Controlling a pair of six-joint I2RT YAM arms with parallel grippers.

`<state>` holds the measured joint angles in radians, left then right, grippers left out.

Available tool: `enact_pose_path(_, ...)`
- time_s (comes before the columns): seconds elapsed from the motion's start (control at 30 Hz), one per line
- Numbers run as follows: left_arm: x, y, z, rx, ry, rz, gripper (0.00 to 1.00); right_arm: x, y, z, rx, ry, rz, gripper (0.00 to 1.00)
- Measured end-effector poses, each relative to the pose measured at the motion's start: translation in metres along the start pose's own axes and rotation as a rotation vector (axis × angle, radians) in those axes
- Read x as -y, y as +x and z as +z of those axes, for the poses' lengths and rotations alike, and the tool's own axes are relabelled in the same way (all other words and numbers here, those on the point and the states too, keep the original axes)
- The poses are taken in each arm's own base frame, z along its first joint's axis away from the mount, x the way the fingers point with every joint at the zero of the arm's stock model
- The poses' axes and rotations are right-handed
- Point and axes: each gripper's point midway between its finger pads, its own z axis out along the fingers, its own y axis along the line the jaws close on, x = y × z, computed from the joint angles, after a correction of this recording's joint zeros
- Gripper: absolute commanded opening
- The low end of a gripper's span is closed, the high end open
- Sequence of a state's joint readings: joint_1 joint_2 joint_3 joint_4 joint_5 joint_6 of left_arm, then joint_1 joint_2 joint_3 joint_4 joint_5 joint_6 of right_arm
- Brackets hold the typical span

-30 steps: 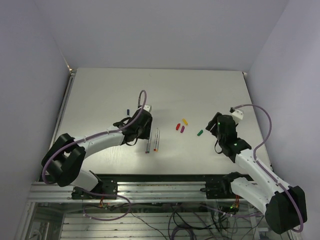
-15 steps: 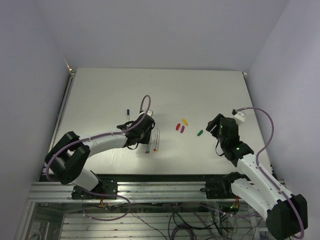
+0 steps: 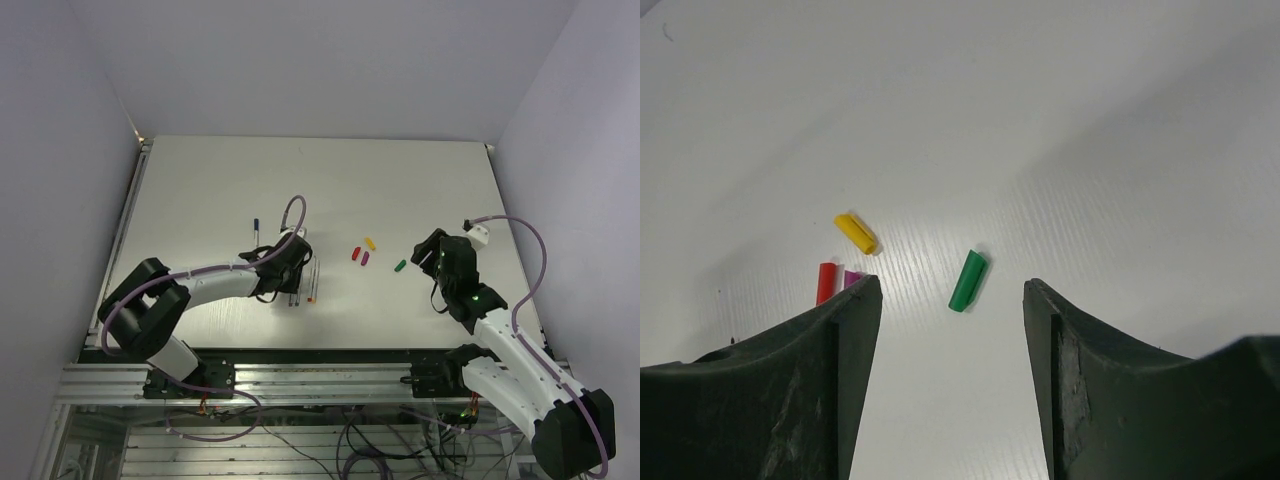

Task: Insert the pens into the pen caps

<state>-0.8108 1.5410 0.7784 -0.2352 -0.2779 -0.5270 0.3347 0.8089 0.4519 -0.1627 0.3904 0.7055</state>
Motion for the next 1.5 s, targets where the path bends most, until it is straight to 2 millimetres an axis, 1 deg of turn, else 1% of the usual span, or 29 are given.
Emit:
enact_pose_path(0.2, 0.001, 0.005, 0.002, -0.014, -0.003, -0.002, 0.48, -0.002, -0.002, -0.002, 0.004, -0.011, 0.009, 0.58)
enact_pose_path(0.37, 0.002, 0.009, 0.003, -0.021, -0.005, -0.012, 0.45, -0.003, -0.001, -0.002, -0.001, -0.017, 0.01, 0.58)
enact_pose_path(0.77, -0.003, 0.012, 0.002, -0.029, -0.043, -0.066, 0.42, -0.008, 0.002, -0.003, -0.02, -0.04, 0.019, 0.58)
enact_pose_path(0.93, -0.006, 0.014, 0.002, -0.036, -0.06, -0.077, 0.35, -0.009, 0.003, -0.003, -0.024, -0.046, 0.021, 0.58)
enact_pose_path(1.07, -0.007, 0.014, 0.003, -0.05, -0.085, -0.067, 0.33, -0.01, 0.004, -0.003, -0.03, -0.053, 0.024, 0.58)
enact_pose_path(1.1, -0.007, 0.014, 0.003, -0.055, -0.089, -0.064, 0.31, -0.011, 0.004, -0.003, -0.031, -0.055, 0.025, 0.58)
enact_pose_path(1.13, -0.008, 0.015, 0.004, -0.058, -0.095, -0.061, 0.27, -0.011, 0.004, -0.003, -0.032, -0.057, 0.025, 0.58)
enact_pose_path(1.23, -0.008, 0.015, 0.005, -0.064, -0.106, -0.055, 0.09, -0.013, 0.003, -0.004, -0.033, -0.063, 0.026, 0.58)
enact_pose_path(1.27, -0.007, 0.015, 0.005, -0.066, -0.108, -0.052, 0.07, -0.014, 0.002, -0.004, -0.033, -0.067, 0.027, 0.58)
enact_pose_path(1.4, -0.007, 0.018, 0.007, -0.073, -0.112, -0.044, 0.07, -0.018, 0.002, -0.003, -0.043, -0.074, 0.024, 0.58)
enact_pose_path(1.5, -0.007, 0.02, 0.007, -0.073, -0.113, -0.043, 0.07, -0.017, 0.005, -0.001, -0.058, -0.066, 0.015, 0.57)
